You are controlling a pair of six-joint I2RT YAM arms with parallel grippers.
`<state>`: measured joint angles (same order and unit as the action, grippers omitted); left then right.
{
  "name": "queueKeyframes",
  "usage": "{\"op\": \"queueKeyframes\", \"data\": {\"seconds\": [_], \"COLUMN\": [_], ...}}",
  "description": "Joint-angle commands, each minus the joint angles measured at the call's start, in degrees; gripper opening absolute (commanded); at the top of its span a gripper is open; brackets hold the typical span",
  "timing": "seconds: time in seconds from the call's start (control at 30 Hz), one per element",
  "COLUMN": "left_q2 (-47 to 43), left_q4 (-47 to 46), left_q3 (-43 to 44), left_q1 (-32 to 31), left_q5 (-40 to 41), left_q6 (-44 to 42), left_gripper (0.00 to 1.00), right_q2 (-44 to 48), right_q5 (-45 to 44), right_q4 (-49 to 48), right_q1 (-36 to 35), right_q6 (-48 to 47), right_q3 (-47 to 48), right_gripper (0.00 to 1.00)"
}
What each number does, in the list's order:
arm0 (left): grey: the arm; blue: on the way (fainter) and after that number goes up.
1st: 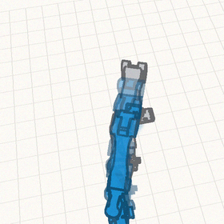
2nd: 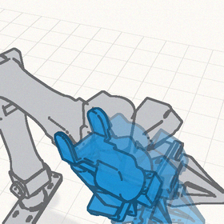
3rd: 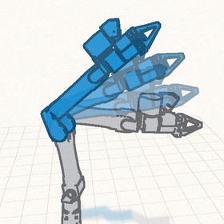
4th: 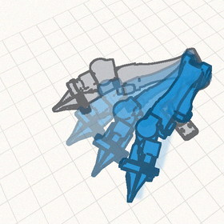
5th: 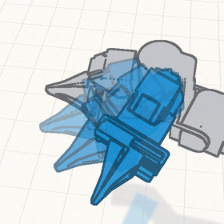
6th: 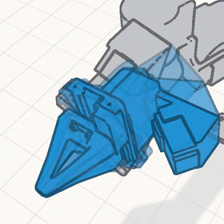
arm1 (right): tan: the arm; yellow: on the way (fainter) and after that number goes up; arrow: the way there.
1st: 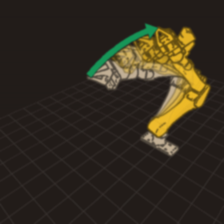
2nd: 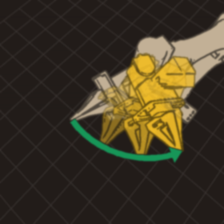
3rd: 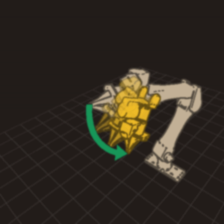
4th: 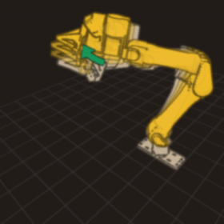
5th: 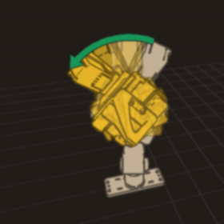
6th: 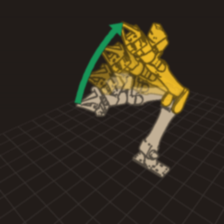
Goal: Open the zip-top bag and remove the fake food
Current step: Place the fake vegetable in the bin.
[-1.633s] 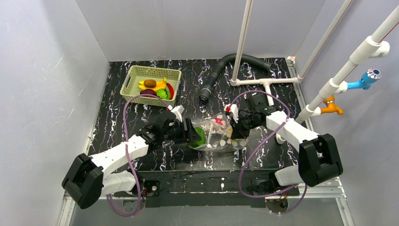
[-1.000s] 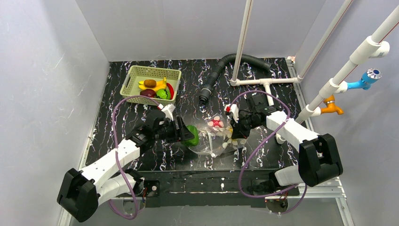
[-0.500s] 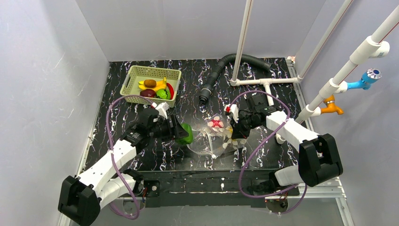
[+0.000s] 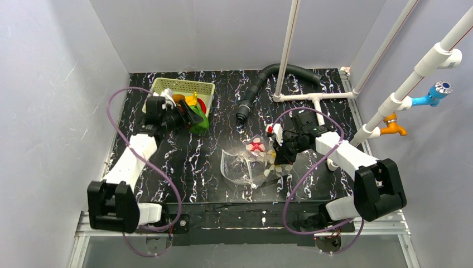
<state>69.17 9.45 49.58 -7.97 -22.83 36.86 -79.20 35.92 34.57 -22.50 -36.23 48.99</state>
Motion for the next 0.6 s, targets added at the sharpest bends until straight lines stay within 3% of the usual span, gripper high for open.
{"op": "queueKeyframes", "data": {"seconds": [0.0,0.4,0.57], "left_q2": [7.5,26.0,32.2], "left_q4": [-0.1,-2.6,-0.6], "left_q3": [9.0,22.5,29.0], "left_q1": [5.1,17.3,19.4], "left_q5": [3.9,9.9,13.5], "left_q6": [-3.4,1.5,-1.0], "left_gripper": [0.0,0.05,0.17], "right_q2": [0.6,0.4,0.1], "right_q5": [0.2,0.5,0.5], "right_q4": [0.6,1.0,0.9], "right_q1": [0.2,0.2,0.2], "right_q6": [-0.8,-1.2,-1.2], "right_q3": [0.9,1.1,1.1], "right_gripper": [0.06,0.07,0.07]}}
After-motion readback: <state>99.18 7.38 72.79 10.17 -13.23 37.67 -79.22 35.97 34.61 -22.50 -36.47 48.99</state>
